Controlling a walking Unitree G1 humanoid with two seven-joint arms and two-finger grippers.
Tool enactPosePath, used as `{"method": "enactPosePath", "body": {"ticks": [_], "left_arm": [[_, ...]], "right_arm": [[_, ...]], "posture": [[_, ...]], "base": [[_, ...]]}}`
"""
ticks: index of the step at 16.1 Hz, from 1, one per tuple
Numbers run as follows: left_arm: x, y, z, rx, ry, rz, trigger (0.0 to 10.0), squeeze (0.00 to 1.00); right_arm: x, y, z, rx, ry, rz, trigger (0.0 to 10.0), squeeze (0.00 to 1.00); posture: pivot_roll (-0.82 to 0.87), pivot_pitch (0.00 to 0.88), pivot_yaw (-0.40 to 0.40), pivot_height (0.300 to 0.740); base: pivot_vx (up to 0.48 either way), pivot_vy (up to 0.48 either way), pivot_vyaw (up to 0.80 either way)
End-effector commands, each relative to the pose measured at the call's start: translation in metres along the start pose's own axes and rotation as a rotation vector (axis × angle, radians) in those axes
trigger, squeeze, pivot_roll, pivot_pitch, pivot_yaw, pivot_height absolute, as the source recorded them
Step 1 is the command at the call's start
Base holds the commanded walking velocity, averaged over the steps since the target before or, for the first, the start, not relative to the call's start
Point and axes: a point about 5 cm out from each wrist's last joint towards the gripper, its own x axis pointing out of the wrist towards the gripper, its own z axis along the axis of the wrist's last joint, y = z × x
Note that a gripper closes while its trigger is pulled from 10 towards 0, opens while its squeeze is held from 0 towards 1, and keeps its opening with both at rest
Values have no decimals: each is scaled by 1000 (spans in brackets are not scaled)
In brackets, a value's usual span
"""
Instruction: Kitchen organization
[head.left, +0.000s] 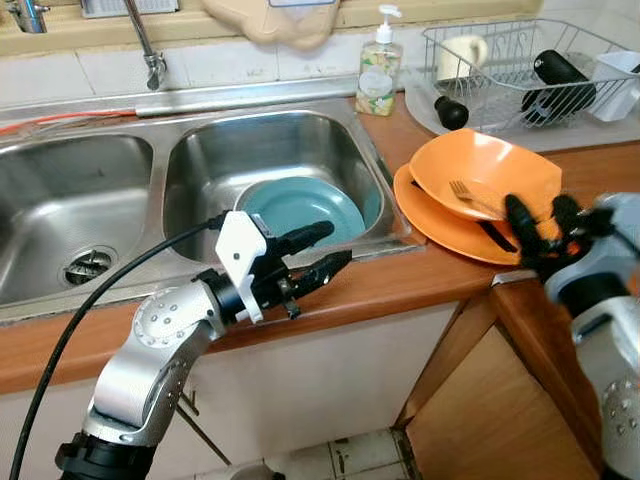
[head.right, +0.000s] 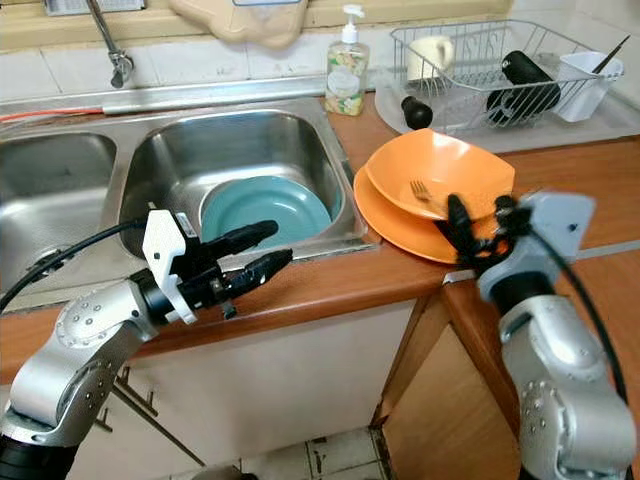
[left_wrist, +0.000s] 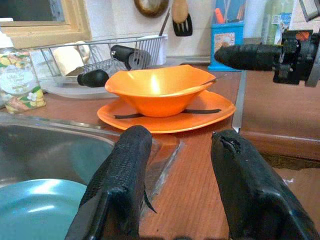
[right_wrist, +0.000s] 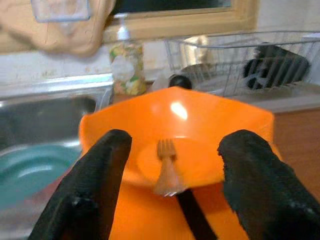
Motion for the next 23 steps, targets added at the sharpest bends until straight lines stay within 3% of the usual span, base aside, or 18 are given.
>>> {"method": "enactPosePath", "body": {"ticks": [1,3,4,5,6,23], "left_arm": [[0,-3,1,1,9,-17,10000,0],[0,-5,0,-11,18,-36,10000,0],[0,-6,-1,-17,21,-43,10000,0],[-1,-10,-2,-43,38,-79,10000,0],[-2,-14,-4,-65,52,-109,10000,0],[-4,-18,-5,-87,84,-147,10000,0]], "right_arm": [[-1,4,2,-30,-11,26,10000,0],[0,2,-3,-33,19,8,10000,0],[1,2,-4,-18,24,11,9255,0],[2,3,-6,-4,39,25,2510,0],[3,4,-7,3,41,29,0,0],[7,-3,-7,41,44,-2,0,0]], "posture": [[-41,0,56,740],[-41,0,56,740],[-41,0,55,740],[-40,0,53,740],[-39,0,52,740],[-41,0,47,740]], "base": [[0,0,0],[0,0,0],[0,0,0],[0,0,0],[0,0,0],[0,0,0]]}}
